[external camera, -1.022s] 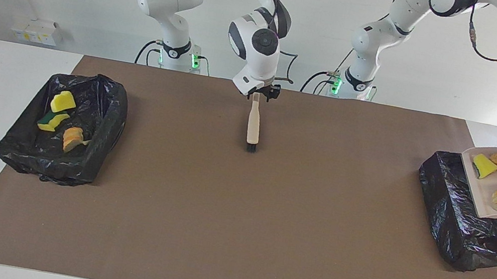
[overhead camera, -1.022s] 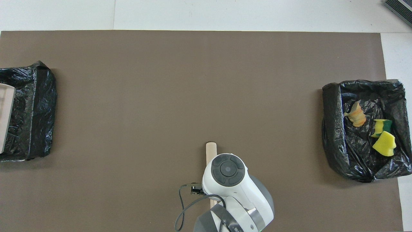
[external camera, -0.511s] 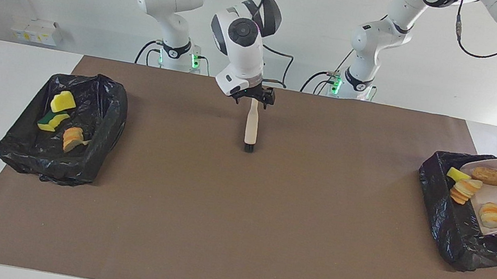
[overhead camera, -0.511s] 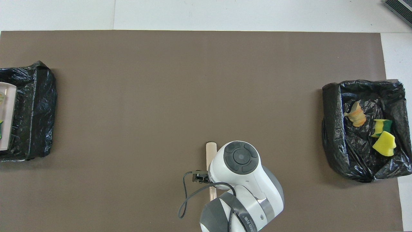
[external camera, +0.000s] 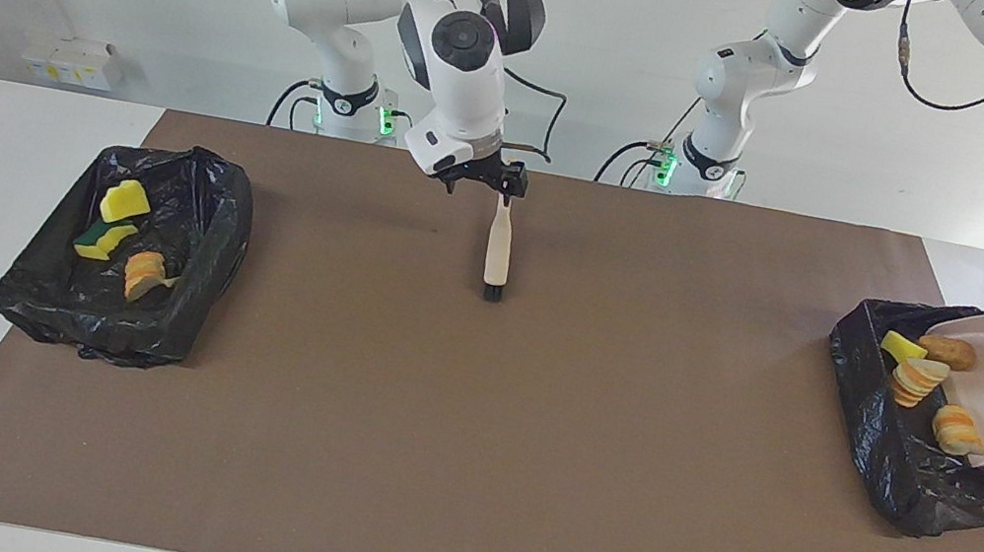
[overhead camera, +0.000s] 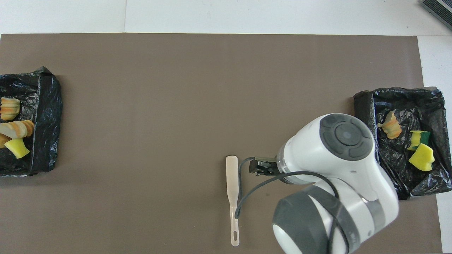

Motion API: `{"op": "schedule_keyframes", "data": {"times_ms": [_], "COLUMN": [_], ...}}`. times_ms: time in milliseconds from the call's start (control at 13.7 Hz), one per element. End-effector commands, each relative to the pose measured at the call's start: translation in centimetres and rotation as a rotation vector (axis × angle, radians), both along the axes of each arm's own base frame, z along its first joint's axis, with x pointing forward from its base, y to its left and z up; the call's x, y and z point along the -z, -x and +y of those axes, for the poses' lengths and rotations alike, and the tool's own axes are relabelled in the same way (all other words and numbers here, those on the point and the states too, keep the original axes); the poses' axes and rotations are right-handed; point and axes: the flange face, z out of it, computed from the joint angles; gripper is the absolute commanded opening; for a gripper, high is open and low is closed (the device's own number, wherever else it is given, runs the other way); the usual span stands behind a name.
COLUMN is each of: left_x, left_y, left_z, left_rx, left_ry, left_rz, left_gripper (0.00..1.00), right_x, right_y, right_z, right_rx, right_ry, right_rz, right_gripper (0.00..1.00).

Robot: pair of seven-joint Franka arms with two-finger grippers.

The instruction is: Sweep and dump trash in bin

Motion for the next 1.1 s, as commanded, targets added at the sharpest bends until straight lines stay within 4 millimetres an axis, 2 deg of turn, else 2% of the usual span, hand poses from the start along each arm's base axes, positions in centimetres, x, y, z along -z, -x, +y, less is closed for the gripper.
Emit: {"op": "schedule_keyframes", "data": {"times_ms": [0,219,292,511,657,803,949,1022], "left_x": [-2.4,-3.6,-3.5,-3.7,-2.8,-1.7,-1.0,-0.7], "left_y": [1.7,1.8,1.4,0.7,0.5,0.5,0.6,0.7], "left_z": [-0.9,-3.3,-5.0,-9.6,-12.5,-14.0,-15.3,-16.1], "left_rx": [0.011,0.003,0.004,0.008,-0.014,-0.047,-0.065,-0.066], "left_ry": [-0.038,-0.031,-0.023,0.038,0.146,0.292,0.402,0.444], "left_rz": [-0.034,-0.019,0.004,0.031,0.035,0.024,0.031,0.033], "left_gripper": [0.0,0.0,0.0,0.0,0.0,0.0,0.0,0.0], "right_x": [-2.9,-4.8,-5.0,-6.6,-7.7,-9.4,-10.8,-11.5], "right_y": [-0.5,-1.4,-1.6,-2.4,-2.8,-3.6,-4.1,-4.5], "right_z": [-6.0,-12.2,-13.7,-15.8,-16.7,-18.7,-19.9,-21.2], "right_rx": [-0.037,-0.072,-0.091,-0.098,-0.083,-0.052,-0.069,-0.069], "right_ry": [0.007,0.024,0.039,0.118,0.127,0.127,0.125,0.132], "right_rz": [-0.039,-0.08,-0.083,-0.122,-0.145,-0.176,-0.201,-0.214], "right_gripper": [1.0,1.0,1.0,1.0,1.0,1.0,1.0,1.0]}}
